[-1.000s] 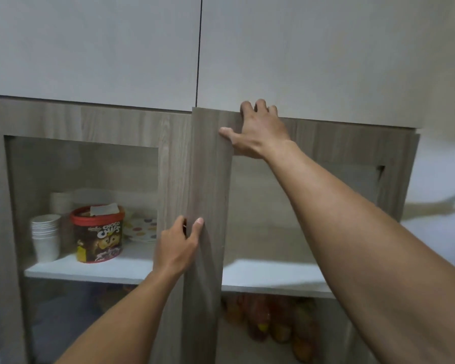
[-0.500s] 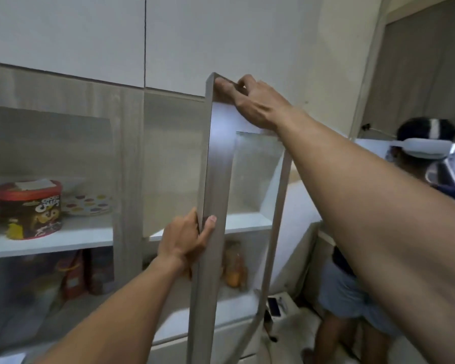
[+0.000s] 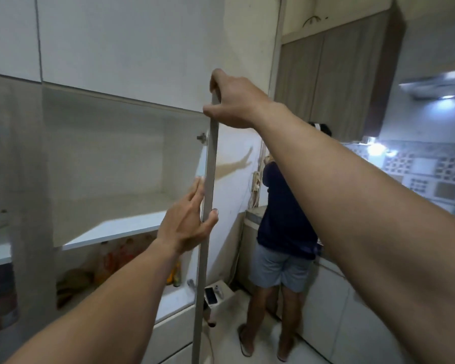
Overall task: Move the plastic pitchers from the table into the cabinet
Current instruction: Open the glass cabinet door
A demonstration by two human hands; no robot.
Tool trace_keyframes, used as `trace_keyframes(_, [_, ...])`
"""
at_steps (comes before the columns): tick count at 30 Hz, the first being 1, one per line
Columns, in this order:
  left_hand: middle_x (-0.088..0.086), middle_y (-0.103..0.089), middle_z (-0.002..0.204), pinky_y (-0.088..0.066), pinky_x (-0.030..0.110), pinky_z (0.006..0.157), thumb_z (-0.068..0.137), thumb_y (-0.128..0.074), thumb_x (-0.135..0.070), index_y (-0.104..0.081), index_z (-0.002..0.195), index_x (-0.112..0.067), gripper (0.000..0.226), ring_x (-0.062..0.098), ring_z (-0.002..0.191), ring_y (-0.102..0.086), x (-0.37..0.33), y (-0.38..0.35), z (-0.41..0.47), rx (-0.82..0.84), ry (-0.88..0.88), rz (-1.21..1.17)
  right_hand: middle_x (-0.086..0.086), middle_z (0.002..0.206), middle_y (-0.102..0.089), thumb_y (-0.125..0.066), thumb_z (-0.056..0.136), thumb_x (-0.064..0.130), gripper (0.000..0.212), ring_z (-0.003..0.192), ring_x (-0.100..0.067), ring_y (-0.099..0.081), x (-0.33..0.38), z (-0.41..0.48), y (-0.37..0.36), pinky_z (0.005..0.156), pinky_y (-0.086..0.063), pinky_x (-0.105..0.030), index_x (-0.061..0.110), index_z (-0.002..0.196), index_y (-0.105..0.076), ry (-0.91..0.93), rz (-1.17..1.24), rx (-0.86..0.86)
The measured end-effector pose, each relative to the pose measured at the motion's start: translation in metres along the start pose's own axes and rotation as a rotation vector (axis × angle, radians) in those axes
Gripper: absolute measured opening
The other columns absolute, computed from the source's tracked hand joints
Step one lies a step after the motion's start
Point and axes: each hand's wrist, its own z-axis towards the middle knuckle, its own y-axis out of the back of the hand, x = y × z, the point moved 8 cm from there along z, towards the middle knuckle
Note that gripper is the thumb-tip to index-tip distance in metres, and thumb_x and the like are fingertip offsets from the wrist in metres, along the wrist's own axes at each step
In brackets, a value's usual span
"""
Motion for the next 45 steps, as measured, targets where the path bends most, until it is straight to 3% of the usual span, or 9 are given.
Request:
trace_keyframes(3, [-0.001,-0.003,0.167,-0.036,0.046,0.113,0.089,-0.049,-0.054,0.009,0.157,-0.026,0.094,0.025,0.148,-0.027,-0.041,-0.018,0.021,-0.022,-0.082,-0.072,-0.010,0.116,-0.059,-0.059,0.086,0.039,0.046,0.101,-0.028,-0.056,-0.033,-0.021,0.014,0.086,-0.050,-0.042,0.012,0.123,-0.051,-0.033,-0.088,-0.021])
trace_keyframes(6, [0.005,0.006,0.167,-0.025,0.045,0.120,0.079,-0.050,-0.066,0.018,0.155,-0.026,0.109,0.024,0.153,-0.009,-0.073,-0.047,0.047,0.028,-0.123,-0.037,-0.008,0.116,-0.057,-0.056,0.085,0.037,0.044,0.104,-0.027,-0.052,-0.074,-0.040,0.023,0.086,-0.050,-0.043,0.013,0.120,-0.052,-0.069,-0.175,-0.029])
trace_keyframes(17, [0.016,0.024,0.162,-0.003,0.059,0.120,0.074,-0.049,-0.073,0.035,0.147,-0.026,0.121,0.032,0.150,0.019,-0.158,-0.175,0.118,0.083,-0.127,-0.108,-0.013,0.132,-0.063,-0.042,0.089,0.043,0.063,0.123,-0.033,-0.052,-0.222,-0.074,0.033,0.102,-0.045,-0.048,0.012,0.142,-0.055,-0.170,-0.427,-0.082])
trace_keyframes(21, [0.018,0.029,0.159,0.004,0.061,0.119,0.075,-0.040,-0.080,0.036,0.147,-0.022,0.120,0.034,0.148,0.024,-0.181,-0.210,0.140,0.071,-0.138,-0.084,-0.017,0.130,-0.063,-0.045,0.091,0.032,0.056,0.121,-0.036,-0.052,-0.265,-0.076,0.029,0.100,-0.045,-0.048,0.010,0.142,-0.053,-0.234,-0.489,-0.042])
trace_keyframes(25, [0.020,0.035,0.155,0.004,0.064,0.117,0.076,-0.035,-0.083,0.037,0.146,-0.022,0.118,0.038,0.147,0.025,-0.199,-0.247,0.162,0.086,-0.115,-0.074,-0.016,0.146,-0.052,-0.047,0.093,0.022,0.061,0.134,-0.037,-0.045,-0.314,-0.077,0.016,0.108,-0.040,-0.051,0.009,0.153,-0.039,-0.334,-0.479,-0.003])
trace_keyframes(30, [0.017,0.044,0.147,0.007,0.067,0.115,0.076,-0.036,-0.084,0.046,0.139,-0.024,0.120,0.040,0.145,0.027,-0.215,-0.278,0.185,0.099,-0.085,-0.040,-0.014,0.153,-0.046,-0.051,0.092,0.013,0.065,0.140,-0.035,-0.042,-0.358,-0.071,0.007,0.113,-0.038,-0.045,0.009,0.155,-0.035,-0.405,-0.441,0.008])
trace_keyframes(45, [0.018,0.032,0.158,0.005,0.069,0.113,0.071,-0.039,-0.089,0.036,0.146,-0.026,0.123,0.044,0.146,0.023,-0.225,-0.326,0.224,0.130,-0.085,0.008,-0.014,0.160,-0.035,-0.055,0.091,0.004,0.075,0.144,-0.038,-0.037,-0.424,-0.057,-0.016,0.114,-0.036,-0.046,0.010,0.159,-0.023,-0.495,-0.408,0.074])
